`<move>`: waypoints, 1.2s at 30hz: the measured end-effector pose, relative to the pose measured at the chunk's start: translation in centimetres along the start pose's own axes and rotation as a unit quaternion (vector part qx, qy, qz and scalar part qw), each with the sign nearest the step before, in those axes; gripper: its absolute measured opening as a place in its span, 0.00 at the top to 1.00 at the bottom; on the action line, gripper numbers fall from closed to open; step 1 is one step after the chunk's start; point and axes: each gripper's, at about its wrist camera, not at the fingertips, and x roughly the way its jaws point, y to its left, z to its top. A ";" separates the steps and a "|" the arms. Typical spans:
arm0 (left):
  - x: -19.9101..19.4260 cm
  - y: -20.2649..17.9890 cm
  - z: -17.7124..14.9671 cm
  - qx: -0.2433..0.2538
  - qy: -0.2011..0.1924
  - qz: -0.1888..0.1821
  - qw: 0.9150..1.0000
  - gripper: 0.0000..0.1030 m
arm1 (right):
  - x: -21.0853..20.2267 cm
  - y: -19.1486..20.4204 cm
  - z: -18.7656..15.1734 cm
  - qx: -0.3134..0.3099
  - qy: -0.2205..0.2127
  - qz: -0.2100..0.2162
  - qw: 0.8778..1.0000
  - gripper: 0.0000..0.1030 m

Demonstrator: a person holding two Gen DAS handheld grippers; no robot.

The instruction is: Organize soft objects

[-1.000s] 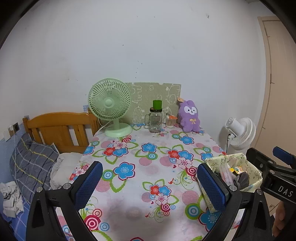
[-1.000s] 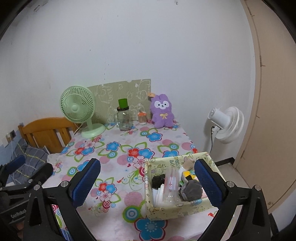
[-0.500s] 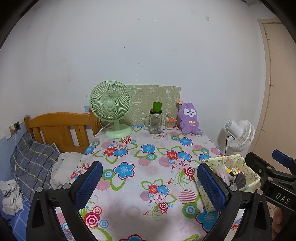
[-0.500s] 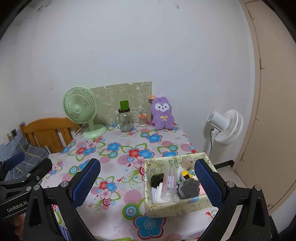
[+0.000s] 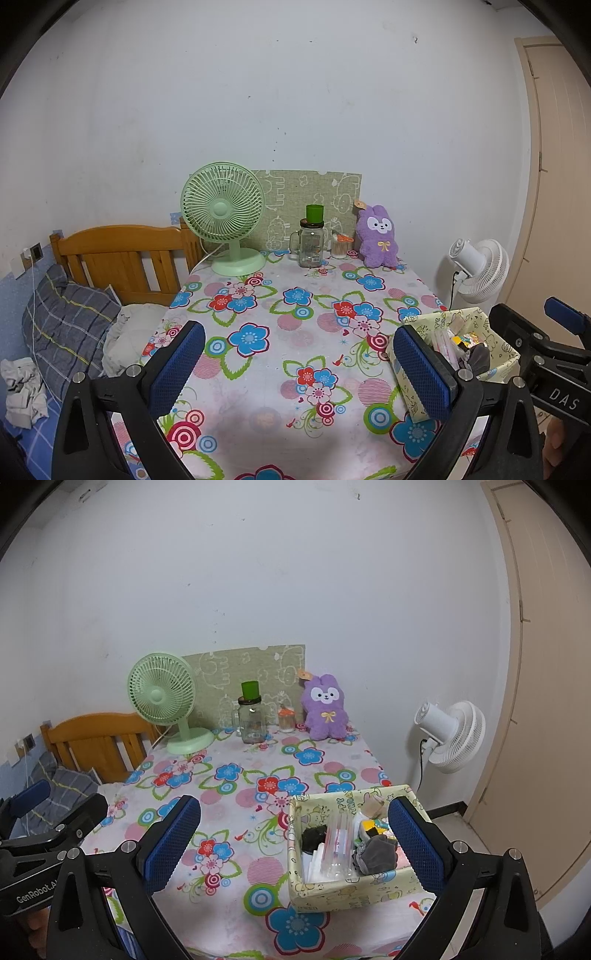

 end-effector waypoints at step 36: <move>0.6 0.2 -0.1 0.003 0.010 0.004 1.000 0.00 | 0.9 0.0 -0.1 0.003 0.008 0.005 1.000 0.00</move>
